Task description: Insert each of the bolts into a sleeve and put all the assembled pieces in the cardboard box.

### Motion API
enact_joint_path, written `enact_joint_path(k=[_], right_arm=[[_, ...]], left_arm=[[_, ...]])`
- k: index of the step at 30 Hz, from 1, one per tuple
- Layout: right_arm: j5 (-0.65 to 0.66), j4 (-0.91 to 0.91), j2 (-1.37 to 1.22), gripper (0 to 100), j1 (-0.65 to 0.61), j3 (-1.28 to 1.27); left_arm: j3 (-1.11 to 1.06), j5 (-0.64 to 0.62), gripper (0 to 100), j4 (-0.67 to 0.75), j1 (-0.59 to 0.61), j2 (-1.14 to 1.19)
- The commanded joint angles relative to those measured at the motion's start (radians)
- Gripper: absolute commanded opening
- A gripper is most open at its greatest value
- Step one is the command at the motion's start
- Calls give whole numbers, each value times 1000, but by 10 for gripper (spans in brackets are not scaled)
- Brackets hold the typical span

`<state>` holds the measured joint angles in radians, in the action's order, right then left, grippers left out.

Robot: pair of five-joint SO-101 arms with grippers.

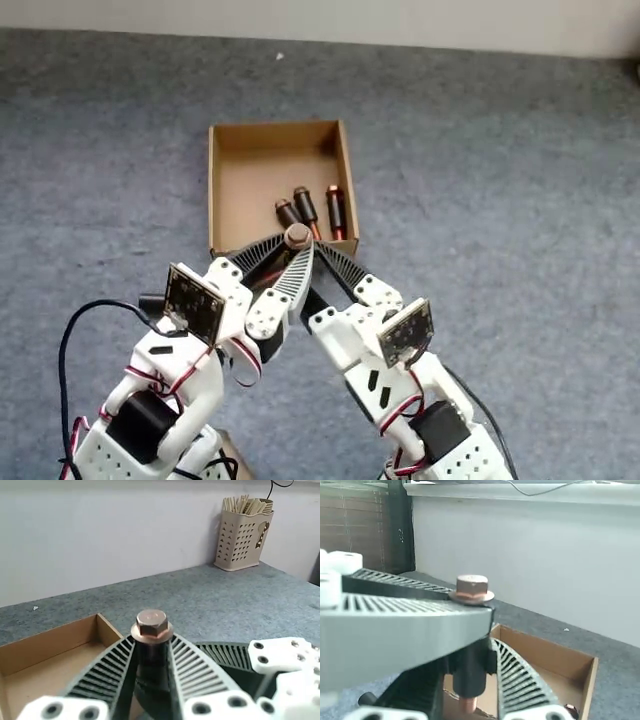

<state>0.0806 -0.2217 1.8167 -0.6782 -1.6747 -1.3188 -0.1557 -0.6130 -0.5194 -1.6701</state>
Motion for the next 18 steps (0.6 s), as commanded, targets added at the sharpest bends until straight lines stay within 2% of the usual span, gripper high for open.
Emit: enact_joint_path(k=[1,4,9,18], right_arm=[[5,36,19,5,50,-159],[5,36,19,5,53,-159],[5,35,19,5,54,-159],[5,21,18,5,58,-159]], left_arm=[[-5,78,5,0,-7,-1],[-7,158,17,-2,-7,-1],[7,155,119,-74,1,-7],[70,157,154,-170,1,-1]])
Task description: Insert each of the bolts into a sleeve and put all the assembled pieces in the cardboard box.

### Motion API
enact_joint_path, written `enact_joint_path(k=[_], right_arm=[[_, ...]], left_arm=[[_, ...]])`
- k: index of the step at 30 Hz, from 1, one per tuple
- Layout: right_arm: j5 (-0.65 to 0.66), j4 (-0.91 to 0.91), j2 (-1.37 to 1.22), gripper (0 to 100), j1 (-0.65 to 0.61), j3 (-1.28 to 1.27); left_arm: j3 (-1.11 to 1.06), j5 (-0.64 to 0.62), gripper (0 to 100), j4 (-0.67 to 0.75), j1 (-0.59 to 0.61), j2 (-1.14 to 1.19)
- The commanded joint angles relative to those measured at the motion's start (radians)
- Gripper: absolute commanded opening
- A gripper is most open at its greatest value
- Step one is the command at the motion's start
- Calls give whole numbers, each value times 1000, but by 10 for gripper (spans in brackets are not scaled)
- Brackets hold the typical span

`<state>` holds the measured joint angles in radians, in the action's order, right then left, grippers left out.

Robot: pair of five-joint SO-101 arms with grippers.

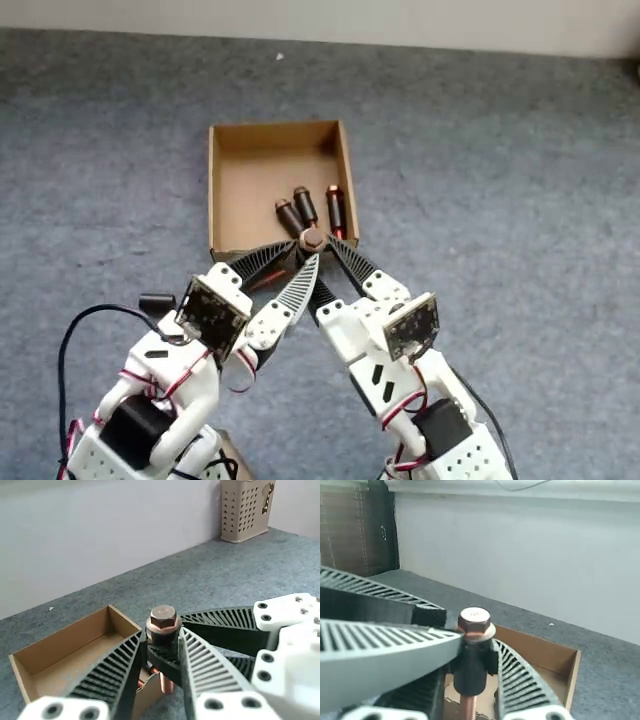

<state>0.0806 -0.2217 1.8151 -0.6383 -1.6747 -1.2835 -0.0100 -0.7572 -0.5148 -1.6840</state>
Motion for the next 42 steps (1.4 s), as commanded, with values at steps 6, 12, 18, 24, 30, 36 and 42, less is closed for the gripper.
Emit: enact_joint_path(k=[6,12,18,24,30,36,42], right_arm=[[3,-16,19,5,88,-159],[3,-79,18,5,163,-159],[-69,-206,18,5,205,-159],[-207,-225,18,5,274,-159],[-212,-225,13,5,280,-159],[-212,-226,12,5,280,-159],[-212,-249,12,5,282,-159]], left_arm=[[50,14,164,-31,-4,4],[119,17,122,-31,-4,4],[199,153,72,-71,59,4],[249,212,34,-282,199,2],[222,212,7,-408,395,2],[94,213,7,-436,573,2],[-22,216,7,-431,860,2]])
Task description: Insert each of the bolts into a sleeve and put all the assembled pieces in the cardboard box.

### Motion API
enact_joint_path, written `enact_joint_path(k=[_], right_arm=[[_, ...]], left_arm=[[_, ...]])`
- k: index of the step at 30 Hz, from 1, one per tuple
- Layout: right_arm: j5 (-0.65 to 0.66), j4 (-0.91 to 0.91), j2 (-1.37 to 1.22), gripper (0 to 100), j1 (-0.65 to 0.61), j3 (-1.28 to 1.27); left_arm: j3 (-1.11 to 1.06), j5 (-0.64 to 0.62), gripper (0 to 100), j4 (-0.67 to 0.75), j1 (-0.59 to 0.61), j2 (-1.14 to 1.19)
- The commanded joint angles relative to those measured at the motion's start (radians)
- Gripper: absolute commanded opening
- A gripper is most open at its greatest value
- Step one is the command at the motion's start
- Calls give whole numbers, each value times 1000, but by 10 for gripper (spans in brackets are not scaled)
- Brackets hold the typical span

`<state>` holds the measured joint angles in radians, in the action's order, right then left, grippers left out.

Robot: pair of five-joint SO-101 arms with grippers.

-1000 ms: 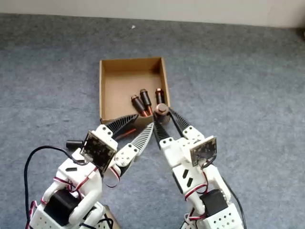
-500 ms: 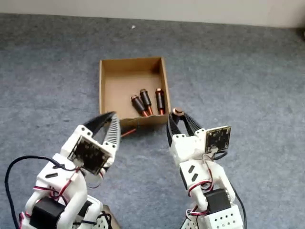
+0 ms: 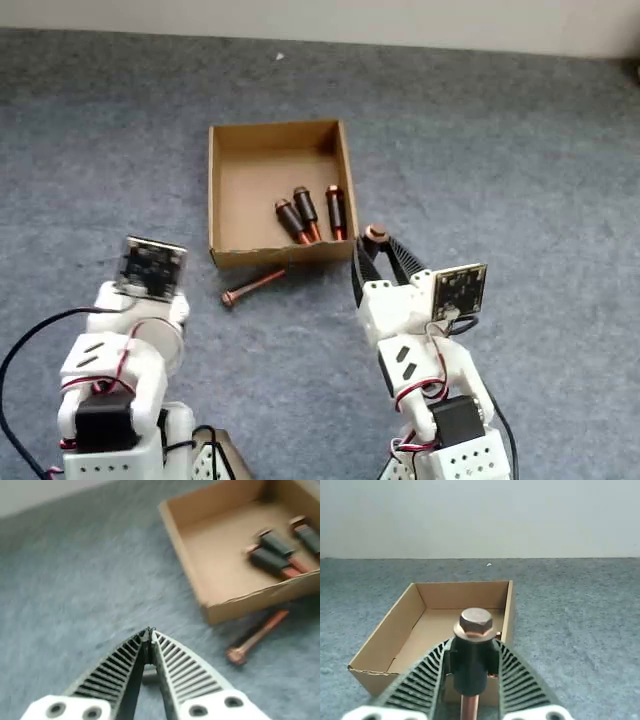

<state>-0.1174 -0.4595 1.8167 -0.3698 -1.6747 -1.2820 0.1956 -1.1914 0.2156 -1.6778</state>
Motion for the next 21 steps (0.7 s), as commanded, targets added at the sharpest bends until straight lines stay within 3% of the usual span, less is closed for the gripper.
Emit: enact_joint_path(k=[1,9,16,21], right_arm=[[-14,-13,10,5,13,-159],[-11,-16,10,5,12,-153],[-15,-61,8,5,-5,39],[-15,-13,2,5,-107,113]], left_arm=[[-42,11,7,12,166,-4],[-219,26,8,127,275,-4],[-278,80,8,144,219,-4],[-295,80,8,144,156,-2]])
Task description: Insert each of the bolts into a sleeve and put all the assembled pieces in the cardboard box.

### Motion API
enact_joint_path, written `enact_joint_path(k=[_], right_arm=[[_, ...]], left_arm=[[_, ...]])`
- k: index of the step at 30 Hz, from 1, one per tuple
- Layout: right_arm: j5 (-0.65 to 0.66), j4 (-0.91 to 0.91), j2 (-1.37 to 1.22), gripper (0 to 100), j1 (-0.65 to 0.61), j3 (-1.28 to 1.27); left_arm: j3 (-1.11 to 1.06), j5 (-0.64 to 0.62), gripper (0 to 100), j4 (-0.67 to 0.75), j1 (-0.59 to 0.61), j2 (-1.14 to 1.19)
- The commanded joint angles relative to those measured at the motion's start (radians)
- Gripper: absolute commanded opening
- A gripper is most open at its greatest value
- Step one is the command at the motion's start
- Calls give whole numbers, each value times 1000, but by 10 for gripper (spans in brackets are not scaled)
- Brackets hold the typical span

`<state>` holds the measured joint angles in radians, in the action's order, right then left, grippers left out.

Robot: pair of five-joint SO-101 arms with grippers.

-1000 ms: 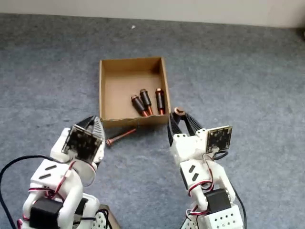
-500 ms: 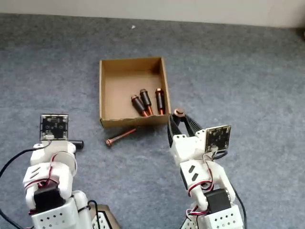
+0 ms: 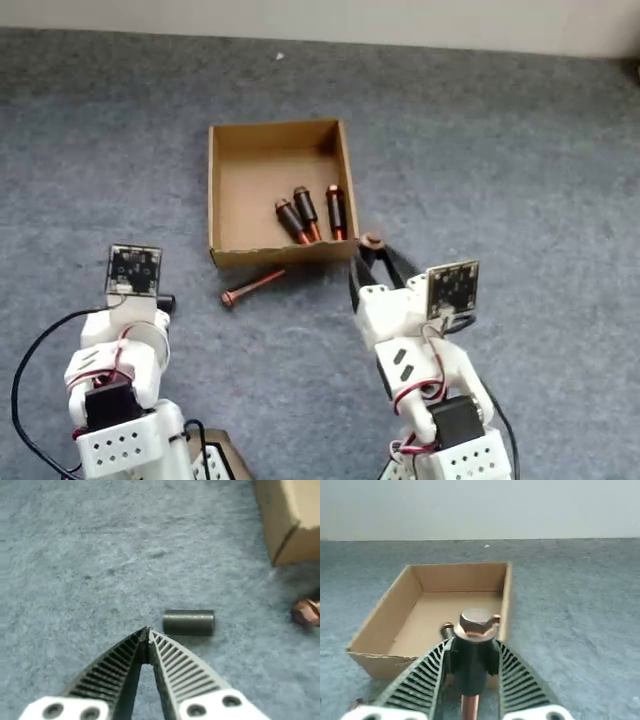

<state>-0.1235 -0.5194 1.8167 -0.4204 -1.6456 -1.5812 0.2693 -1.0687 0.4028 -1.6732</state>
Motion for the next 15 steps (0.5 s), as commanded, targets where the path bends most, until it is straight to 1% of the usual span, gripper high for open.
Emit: enact_joint_path(k=[1,5,10,15], right_arm=[[-6,67,-15,5,-68,94],[-3,165,-209,5,-76,200],[-3,298,-588,5,-76,404],[-3,493,-934,5,-76,545]], left_arm=[[4,8,8,21,-31,-7],[1,8,8,21,-31,-7],[-7,8,8,23,-36,-7],[-8,8,8,23,-36,-7]])
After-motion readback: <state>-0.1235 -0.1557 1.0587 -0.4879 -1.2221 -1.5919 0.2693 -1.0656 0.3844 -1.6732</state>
